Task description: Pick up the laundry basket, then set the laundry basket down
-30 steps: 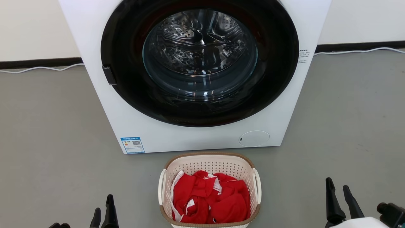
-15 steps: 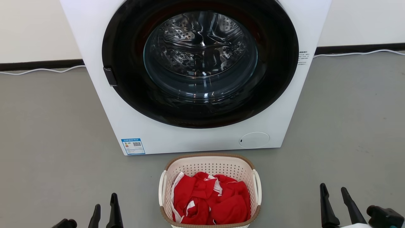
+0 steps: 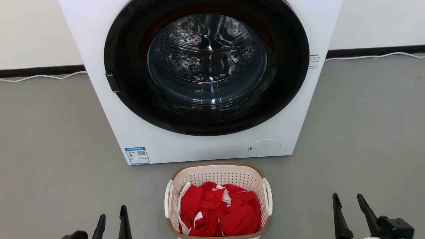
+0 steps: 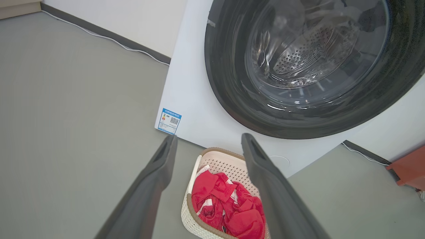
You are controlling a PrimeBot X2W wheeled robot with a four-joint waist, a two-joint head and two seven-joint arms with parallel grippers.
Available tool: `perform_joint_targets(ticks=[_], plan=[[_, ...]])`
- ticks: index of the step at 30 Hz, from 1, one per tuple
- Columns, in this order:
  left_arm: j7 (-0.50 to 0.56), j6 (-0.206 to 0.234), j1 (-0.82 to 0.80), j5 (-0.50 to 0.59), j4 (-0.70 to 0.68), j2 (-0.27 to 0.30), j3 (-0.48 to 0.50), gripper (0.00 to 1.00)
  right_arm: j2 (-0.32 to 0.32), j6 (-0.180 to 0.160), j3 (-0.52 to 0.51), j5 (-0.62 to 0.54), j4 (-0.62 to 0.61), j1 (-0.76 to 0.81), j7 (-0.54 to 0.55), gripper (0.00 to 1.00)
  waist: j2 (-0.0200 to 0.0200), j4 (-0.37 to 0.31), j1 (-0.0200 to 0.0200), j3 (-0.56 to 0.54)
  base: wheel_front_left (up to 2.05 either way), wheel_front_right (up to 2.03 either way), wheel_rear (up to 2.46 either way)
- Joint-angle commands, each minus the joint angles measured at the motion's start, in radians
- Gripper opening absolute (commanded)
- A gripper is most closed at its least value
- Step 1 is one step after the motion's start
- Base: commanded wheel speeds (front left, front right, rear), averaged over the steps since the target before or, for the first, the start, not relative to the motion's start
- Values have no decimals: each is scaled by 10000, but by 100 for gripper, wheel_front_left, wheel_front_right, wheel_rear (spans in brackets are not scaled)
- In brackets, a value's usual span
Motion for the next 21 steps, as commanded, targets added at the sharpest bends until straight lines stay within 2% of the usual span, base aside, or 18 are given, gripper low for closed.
perform_joint_targets(ticks=[1, 21], plan=[[-155, 103, -185, 330, -260, 144, 210, 100, -165, 29, 166, -411, -222, -118, -197, 100, 0, -14, 0, 8, 0, 0, 0], [-710, 297, -158, 2127, -468, 205, 420, 100, -217, 34, 107, -2558, -541, -26, -754, 100, 0, -8, 0, -117, 0, 0, 0]])
